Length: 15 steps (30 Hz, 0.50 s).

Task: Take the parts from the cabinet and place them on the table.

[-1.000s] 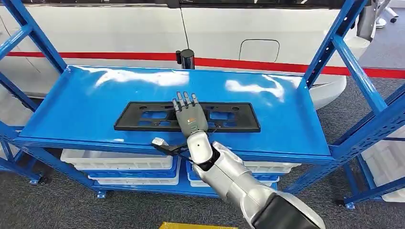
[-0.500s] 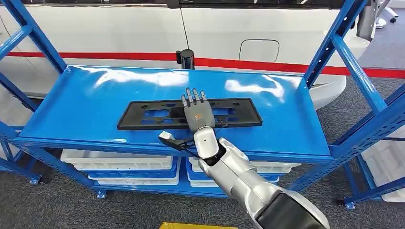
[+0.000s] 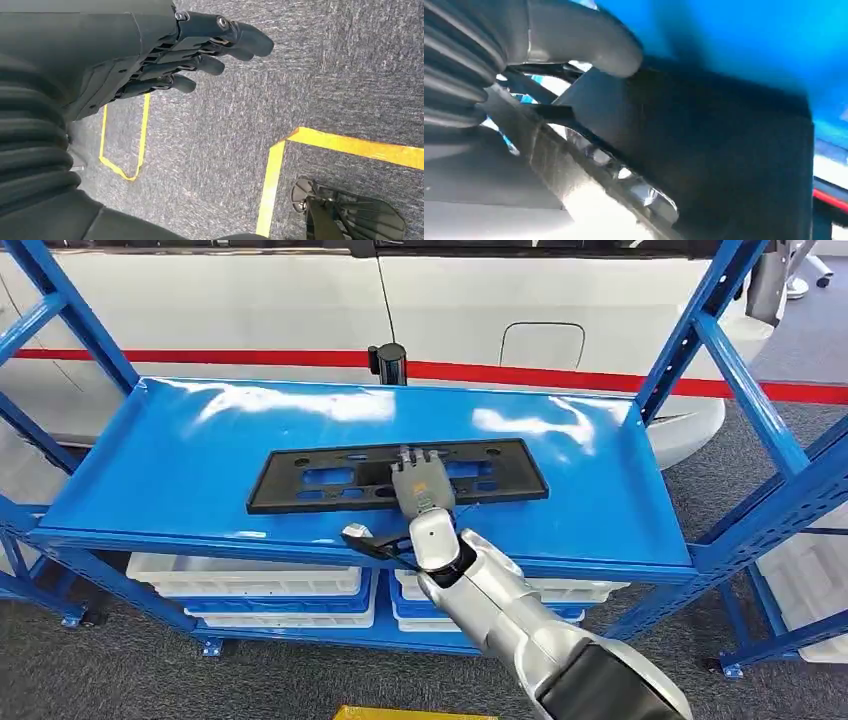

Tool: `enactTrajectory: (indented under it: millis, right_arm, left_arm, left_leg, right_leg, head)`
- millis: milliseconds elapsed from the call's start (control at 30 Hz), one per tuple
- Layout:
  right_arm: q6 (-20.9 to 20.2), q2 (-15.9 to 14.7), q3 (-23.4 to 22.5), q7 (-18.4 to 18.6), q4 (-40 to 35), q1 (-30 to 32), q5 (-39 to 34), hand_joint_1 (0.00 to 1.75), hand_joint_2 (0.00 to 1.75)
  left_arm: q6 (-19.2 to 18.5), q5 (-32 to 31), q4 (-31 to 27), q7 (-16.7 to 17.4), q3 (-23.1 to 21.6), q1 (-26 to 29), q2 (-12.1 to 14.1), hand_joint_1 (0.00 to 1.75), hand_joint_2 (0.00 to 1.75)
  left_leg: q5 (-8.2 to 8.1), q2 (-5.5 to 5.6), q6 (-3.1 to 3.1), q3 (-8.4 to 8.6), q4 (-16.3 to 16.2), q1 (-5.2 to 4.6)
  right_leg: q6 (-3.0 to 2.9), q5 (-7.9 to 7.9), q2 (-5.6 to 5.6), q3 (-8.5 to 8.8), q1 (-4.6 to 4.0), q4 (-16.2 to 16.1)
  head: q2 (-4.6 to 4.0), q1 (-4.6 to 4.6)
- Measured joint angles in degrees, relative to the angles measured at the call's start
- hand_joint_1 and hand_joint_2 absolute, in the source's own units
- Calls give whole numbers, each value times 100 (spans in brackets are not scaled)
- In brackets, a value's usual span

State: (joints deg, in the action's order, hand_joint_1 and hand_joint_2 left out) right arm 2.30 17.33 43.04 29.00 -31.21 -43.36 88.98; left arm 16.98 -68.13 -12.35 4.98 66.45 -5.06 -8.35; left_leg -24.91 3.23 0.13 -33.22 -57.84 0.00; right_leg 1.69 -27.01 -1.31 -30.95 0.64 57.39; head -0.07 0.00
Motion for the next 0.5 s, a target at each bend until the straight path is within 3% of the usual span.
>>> enactTrajectory:
  millis: [500]
  right_arm:
    - [-4,-2,4,-92,22,-25,0,175,175]
  left_arm:
    - [57,31,0,-13,22,-1,-7,0,175]
  left_leg:
    - [6,0,-3,-12,0,0]
  right_leg:
    - [1,3,0,11,0,1]
  head:
    - [0,0]
